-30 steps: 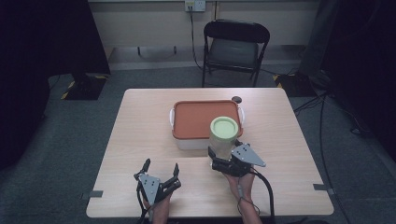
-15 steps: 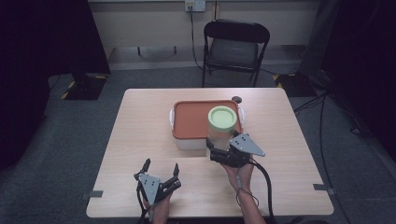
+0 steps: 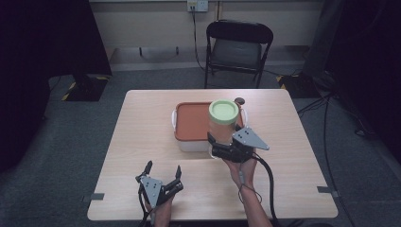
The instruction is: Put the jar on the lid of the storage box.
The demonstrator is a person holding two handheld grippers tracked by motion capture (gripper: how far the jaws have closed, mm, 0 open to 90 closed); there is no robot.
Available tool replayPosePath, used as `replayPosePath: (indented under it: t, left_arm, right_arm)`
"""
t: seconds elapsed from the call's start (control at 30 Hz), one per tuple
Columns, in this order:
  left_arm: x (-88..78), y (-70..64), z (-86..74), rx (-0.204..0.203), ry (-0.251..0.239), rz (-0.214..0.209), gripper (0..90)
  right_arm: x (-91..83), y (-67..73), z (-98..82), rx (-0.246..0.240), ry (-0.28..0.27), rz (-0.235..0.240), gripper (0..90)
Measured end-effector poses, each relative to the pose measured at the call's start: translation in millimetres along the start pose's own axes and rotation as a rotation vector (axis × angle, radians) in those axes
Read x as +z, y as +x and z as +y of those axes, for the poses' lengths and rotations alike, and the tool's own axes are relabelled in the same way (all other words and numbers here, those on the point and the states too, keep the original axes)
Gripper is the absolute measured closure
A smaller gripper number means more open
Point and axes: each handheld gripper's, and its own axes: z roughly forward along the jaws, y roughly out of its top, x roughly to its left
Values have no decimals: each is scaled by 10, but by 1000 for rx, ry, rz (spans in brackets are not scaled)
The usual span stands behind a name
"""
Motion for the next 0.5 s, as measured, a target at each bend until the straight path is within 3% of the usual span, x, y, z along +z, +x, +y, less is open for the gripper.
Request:
replayPosePath:
  t: [0.5]
  left_arm:
    - [-2, -1, 0, 0, 0, 0, 19]
  right_arm:
    - [27, -45, 178, -2, -36, -16, 112]
